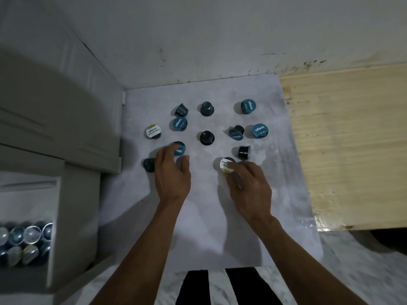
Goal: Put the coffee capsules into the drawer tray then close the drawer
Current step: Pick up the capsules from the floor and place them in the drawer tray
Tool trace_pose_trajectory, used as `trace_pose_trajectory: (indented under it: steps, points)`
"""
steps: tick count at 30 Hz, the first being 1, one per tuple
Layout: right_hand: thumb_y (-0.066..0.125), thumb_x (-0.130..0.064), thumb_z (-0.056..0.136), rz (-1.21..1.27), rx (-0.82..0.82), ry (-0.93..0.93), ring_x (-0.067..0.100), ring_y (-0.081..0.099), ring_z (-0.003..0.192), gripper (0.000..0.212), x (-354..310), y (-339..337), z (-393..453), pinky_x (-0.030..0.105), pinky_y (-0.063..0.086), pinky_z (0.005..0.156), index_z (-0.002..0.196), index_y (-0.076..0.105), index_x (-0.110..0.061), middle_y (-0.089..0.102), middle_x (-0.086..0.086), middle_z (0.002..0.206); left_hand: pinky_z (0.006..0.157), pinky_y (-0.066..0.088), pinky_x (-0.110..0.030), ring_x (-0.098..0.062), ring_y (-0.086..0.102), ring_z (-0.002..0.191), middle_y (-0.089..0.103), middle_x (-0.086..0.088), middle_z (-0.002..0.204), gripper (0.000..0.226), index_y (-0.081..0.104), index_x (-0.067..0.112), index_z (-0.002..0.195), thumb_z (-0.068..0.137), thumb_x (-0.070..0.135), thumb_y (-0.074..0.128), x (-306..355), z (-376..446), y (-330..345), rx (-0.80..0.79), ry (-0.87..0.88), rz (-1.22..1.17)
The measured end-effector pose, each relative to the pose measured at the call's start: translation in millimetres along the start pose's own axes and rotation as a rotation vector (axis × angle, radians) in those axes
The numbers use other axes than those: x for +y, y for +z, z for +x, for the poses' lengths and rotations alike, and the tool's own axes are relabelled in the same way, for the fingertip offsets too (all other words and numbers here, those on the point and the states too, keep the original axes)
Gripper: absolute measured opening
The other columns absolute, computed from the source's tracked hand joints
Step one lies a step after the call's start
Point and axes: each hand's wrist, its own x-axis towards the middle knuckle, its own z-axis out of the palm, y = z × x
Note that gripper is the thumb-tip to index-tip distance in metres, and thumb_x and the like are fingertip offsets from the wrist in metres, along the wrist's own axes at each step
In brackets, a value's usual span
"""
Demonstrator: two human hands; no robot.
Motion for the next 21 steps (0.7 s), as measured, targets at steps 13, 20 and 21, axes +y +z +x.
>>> trace_pose_trajectory:
  steps: [13, 20, 21]
  points:
    - [0.07, -0.037, 0.089, -0.048, 0.171, -0.081, 0.017, 0.061, 0.082, 0.023, 9, 22, 7, 0.026, 0.051, 0.068, 0.102, 0.073, -0.018, 0.073, -0.004, 0.098, 0.086, 0.052, -0.034, -0.024, 0.063, 0.099, 0.069, -0.007, 0.105, 0.025, 0.067, 0.008, 0.107, 0.086, 0.02, 0.073, -14, -4, 17, 0.118, 0.118, -0.103]
    - [0.075, -0.03, 0.085, 0.055, 0.115, -0.013, 0.016, 0.059, 0.08, 0.022, 5, 12, 5, 0.023, 0.049, 0.067, 0.103, 0.072, -0.017, 0.071, -0.004, 0.092, 0.082, 0.054, -0.03, -0.021, 0.064, 0.091, 0.07, -0.007, 0.099, 0.021, 0.067, 0.008, 0.102, 0.084, 0.018, 0.074, -10, -8, 14, 0.134, 0.096, -0.148]
    - [0.076, -0.029, 0.084, 0.078, 0.101, 0.0, 0.015, 0.06, 0.08, 0.023, 3, 9, 4, 0.022, 0.049, 0.068, 0.103, 0.072, -0.016, 0.071, -0.003, 0.091, 0.082, 0.055, -0.031, -0.022, 0.065, 0.091, 0.07, -0.007, 0.099, 0.021, 0.067, 0.008, 0.102, 0.084, 0.016, 0.074, -8, -10, 11, 0.136, 0.097, -0.169]
